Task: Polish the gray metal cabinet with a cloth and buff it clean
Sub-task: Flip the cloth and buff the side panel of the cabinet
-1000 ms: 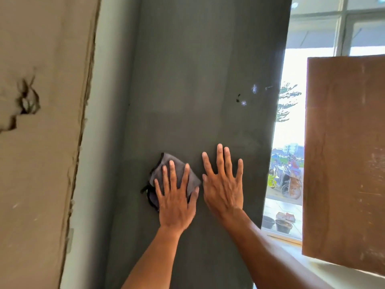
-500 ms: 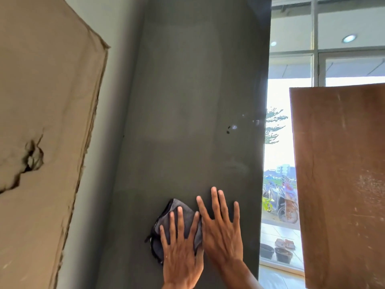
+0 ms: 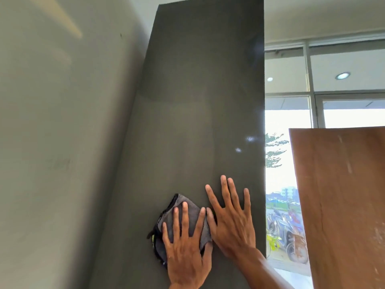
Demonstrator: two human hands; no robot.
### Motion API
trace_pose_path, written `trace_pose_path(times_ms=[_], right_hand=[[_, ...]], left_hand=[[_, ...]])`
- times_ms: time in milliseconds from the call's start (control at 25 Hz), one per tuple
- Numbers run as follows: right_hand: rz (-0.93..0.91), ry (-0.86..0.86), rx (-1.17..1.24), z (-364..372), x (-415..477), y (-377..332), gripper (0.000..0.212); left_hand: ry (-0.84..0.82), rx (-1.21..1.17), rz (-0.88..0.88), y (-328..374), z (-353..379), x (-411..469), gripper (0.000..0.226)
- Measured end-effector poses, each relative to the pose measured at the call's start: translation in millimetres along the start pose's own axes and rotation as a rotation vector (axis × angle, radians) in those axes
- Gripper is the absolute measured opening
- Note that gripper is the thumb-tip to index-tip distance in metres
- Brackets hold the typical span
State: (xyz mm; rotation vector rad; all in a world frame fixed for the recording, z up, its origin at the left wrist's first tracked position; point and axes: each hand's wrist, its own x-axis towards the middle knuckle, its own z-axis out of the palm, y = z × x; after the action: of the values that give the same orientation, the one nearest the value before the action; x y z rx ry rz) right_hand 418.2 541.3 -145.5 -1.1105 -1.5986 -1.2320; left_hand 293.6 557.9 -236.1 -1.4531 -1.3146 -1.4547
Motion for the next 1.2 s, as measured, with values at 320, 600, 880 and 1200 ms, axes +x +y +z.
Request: trace_pose_path(times_ms=[320, 600, 880, 1200], right_hand=[[0.045, 0.052, -0.030, -41.2, 223.7, 49.4, 0.057], [0.139, 0.017, 0.035, -88.9, 404.8, 78.2, 0.059], [0.057, -0.067, 0.004, -97.7, 407.1, 72.2, 0.059], [-0.051, -0.159, 0.022, -48.6, 218.2, -14.6, 0.062]], left_hand=[[0.023, 0.018, 0.062, 32.2, -34.6, 241.9, 0.075], [0.022, 0.008, 0.090, 51.3, -61.7, 449.5, 0.068], [-0.037, 0.007, 0.060, 38.4, -66.0, 430.4, 0.065], [-0.074, 0.011, -0.099, -18.8, -42.4, 211.0, 0.067]])
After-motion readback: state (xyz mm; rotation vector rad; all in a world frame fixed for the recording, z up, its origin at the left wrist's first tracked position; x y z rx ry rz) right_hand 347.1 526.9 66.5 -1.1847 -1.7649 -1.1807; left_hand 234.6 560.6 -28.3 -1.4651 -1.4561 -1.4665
